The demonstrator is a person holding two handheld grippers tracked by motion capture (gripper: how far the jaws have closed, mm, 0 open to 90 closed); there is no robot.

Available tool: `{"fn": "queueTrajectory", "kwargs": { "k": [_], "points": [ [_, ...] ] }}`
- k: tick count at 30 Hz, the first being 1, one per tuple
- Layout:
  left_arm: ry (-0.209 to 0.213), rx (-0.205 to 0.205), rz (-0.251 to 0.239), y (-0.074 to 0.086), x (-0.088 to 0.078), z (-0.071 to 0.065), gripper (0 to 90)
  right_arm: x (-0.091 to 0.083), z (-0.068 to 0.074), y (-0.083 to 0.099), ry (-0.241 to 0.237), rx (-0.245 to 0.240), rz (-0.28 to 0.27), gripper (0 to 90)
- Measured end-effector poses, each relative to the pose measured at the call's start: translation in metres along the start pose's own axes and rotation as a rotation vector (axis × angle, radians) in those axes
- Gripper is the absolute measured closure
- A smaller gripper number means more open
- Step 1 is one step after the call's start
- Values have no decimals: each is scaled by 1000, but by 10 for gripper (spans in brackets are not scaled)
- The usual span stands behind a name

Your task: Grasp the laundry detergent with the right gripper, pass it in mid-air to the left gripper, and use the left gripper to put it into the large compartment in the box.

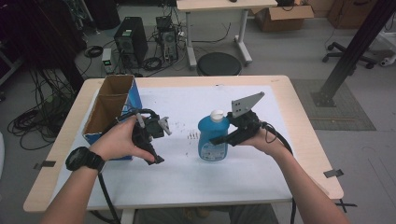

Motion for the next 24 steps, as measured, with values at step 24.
{"fn": "queueTrajectory", "kwargs": {
  "k": [24],
  "points": [
    [-29,10,-26,-9,-37,3,58,-17,-16,-61,-17,-68,35,426]
  ]
}}
Point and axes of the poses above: each handheld gripper's, and its own axes: x roughly forward along the jaws, y roughly out of its underside, z roughly to its left, the point moved 10 cm from there along x, roughly forward along the jaws, and after that the axes turned 11 degrees about -x, right-handed, at the moved point
